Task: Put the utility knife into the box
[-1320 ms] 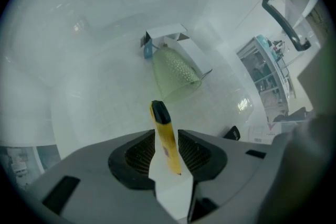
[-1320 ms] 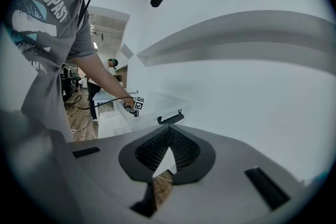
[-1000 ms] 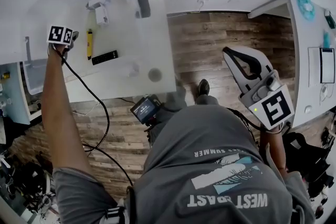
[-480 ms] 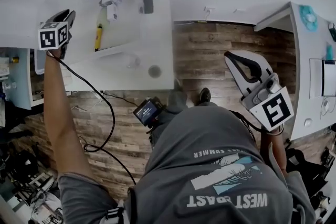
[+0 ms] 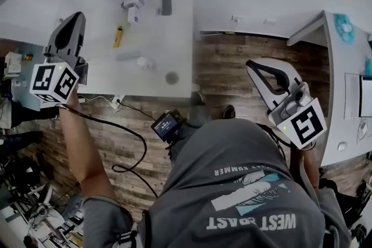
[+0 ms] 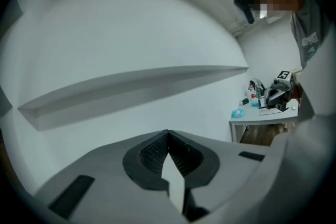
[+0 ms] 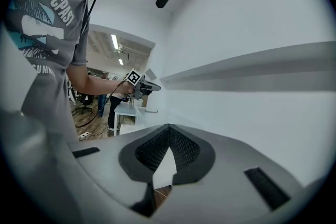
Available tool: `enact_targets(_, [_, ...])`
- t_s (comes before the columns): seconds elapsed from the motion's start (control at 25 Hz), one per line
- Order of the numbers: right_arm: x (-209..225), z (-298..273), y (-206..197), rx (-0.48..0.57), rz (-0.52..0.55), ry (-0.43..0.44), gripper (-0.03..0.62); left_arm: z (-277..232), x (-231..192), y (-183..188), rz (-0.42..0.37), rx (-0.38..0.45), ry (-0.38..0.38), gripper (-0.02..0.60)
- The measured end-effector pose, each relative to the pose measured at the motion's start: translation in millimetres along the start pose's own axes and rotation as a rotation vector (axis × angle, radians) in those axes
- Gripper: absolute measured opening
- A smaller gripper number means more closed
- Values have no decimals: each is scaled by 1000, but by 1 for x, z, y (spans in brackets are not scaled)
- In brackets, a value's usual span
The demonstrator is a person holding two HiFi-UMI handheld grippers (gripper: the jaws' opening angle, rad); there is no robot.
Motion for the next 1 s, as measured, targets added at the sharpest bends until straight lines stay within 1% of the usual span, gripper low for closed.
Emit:
enact_targets(0.2, [-4, 16, 13, 45, 28, 30, 9, 53, 64, 48, -27, 135, 13, 11])
enact_targets(0.36, [-5, 31, 24, 84, 58, 49, 9, 90, 114, 71, -48, 206, 22, 11])
enact_targets(0.52, [-16, 49, 37, 96, 98, 77, 8, 120, 163, 83, -122, 212, 40, 11])
enact_targets(0.56, [-20, 53, 40, 104, 109, 87, 8, 126, 174, 85, -127, 216, 42, 11])
enact_targets(0.76, [-28, 69, 46, 137, 132, 111, 9, 137, 219, 87, -83, 234, -3, 11])
enact_targets(1.0, [-39, 77, 48, 166, 138, 132, 8, 140, 242, 85, -38, 243, -32, 11])
Point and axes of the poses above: the fingertips, and each gripper's own axes: z backward along the fingers, x to its right, y out of its top, the point moved 4 cm from there along z, backward along the fingers, and after that the axes turned 4 degrees about y, right-handed, at the moved point
